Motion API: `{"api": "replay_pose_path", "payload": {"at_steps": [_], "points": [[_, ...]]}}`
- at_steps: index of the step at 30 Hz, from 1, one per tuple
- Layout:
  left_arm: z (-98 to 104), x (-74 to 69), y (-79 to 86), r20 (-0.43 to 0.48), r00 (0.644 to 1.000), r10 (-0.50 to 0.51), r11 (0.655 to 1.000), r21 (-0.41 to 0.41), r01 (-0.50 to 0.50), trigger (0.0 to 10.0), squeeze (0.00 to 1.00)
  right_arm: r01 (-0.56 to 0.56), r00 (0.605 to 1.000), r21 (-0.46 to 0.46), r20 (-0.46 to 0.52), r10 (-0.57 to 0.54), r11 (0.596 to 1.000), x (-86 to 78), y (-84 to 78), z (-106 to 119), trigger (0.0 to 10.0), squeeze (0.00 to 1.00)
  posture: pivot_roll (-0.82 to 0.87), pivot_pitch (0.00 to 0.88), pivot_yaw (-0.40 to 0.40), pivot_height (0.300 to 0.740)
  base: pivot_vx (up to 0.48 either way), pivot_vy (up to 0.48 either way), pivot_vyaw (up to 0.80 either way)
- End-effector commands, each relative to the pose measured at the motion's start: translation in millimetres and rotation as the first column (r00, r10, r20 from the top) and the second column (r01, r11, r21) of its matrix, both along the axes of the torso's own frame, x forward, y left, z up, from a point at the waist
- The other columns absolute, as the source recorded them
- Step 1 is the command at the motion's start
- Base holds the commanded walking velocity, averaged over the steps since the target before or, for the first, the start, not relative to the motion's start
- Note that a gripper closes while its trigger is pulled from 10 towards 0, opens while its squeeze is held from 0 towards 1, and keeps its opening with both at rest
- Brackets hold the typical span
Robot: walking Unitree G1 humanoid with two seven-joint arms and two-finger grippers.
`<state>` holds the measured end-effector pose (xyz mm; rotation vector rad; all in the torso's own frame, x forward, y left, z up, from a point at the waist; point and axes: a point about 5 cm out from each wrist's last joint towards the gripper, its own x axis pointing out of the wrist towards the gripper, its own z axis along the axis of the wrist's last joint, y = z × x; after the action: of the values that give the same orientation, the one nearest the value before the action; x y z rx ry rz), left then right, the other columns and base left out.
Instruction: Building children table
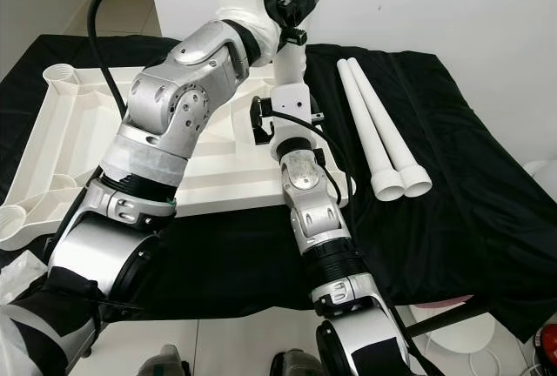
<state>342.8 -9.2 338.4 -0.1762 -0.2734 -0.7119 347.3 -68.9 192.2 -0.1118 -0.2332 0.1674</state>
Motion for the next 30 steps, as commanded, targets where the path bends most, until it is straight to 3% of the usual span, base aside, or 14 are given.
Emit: {"api": "replay_pose_path", "payload": {"at_steps": [1,2,3,4,5,6,7,8,23,24,25,26,30], "points": [[0.3,-5.5,-11.5,0.002,0.998,-0.067,0.998,0.018,0.067,10.0,0.0,-0.017,0.998,-0.016,0.058,0.018,1.0,-2.9,5.2,9.3,8.7,0.0,0.06,0.0,-0.028,0.74,0.0,0.0,0.0],[0.3,-5.5,-11.5,0.002,0.998,-0.067,0.998,0.018,0.067,10.0,0.0,-0.017,0.998,-0.016,0.058,0.018,1.0,-2.9,5.2,9.3,8.7,0.0,0.06,0.0,-0.028,0.74,0.0,0.0,0.0],[0.3,-5.8,-11.8,0.002,0.998,-0.069,0.997,0.019,0.069,10.0,0.0,-0.014,0.998,-0.028,0.063,0.016,0.999,-2.8,5.1,9.4,5.6,0.0,0.06,0.0,-0.028,0.74,0.0,0.0,0.0],[0.3,-6.0,-12.0,0.003,0.998,-0.07,0.997,0.019,0.07,10.0,0.0,-0.012,0.998,-0.037,0.064,0.015,0.999,-2.7,5.0,9.0,5.6,0.0,0.06,0.0,-0.028,0.74,0.0,0.0,0.0],[0.4,-6.2,-12.2,0.002,0.997,-0.071,0.997,0.02,0.071,10.0,0.0,-0.011,0.998,-0.036,0.062,0.014,0.999,-2.7,4.8,8.5,4.7,0.0,0.06,0.0,-0.028,0.74,0.0,0.0,0.0],[0.4,-6.3,-12.4,0.002,0.997,-0.072,0.997,0.021,0.072,10.0,0.0,-0.011,0.998,-0.034,0.061,0.013,0.999,-2.7,4.7,8.2,1.9,0.0,0.06,0.0,-0.028,0.74,0.0,0.0,0.0],[0.4,-6.3,-12.4,0.002,0.997,-0.072,0.997,0.021,0.072,10.0,0.0,-0.011,0.998,-0.034,0.061,0.013,0.999,-2.7,4.7,8.2,1.9,0.0,0.06,0.0,-0.028,0.74,0.0,0.0,0.0],[0.3,-6.4,-12.6,0.002,0.997,-0.073,0.997,0.022,0.072,10.0,0.0,-0.007,0.998,-0.036,0.06,0.01,0.999,-2.7,4.2,8.0,0.2,0.0,0.06,0.0,-0.027,0.74,0.0,0.0,0.0],[0.5,-7.8,-13.1,0.004,0.998,-0.066,0.998,0.015,0.066,10.0,0.0,0.043,0.999,0.013,0.015,-0.043,0.999,-0.1,-3.8,4.3,0.0,0.0,0.06,0.0,-0.029,0.74,0.0,0.0,0.0],[0.1,-7.6,-13.1,0.003,0.998,-0.063,0.998,0.016,0.063,10.0,0.0,0.049,0.999,0.012,0.008,-0.049,0.999,0.5,-4.5,3.7,4.5,0.0,0.06,0.0,-0.029,0.74,0.0,0.0,0.0],[-0.1,-7.5,-13.2,0.002,0.998,-0.061,0.998,0.018,0.061,10.0,0.0,0.052,0.999,0.011,0.003,-0.052,0.999,0.8,-4.9,3.3,4.5,0.0,0.06,0.0,-0.029,0.74,0.0,0.0,0.0],[0.6,-7.9,-13.1,0.015,0.998,-0.062,0.998,0.017,0.061,10.0,0.0,0.052,0.999,0.016,0.0,-0.052,0.999,1.2,-5.3,3.2,10.0,0.0,0.06,0.0,-0.03,0.74,0.0,0.0,0.0],[3.6,-10.2,-12.7,0.028,0.995,-0.091,0.995,-0.023,0.092,10.0,0.0,0.052,0.999,0.023,-0.001,-0.052,0.998,1.7,-5.5,3.5,10.0,0.0,0.06,0.0,-0.03,0.74,0.0,0.0,0.0]]}}
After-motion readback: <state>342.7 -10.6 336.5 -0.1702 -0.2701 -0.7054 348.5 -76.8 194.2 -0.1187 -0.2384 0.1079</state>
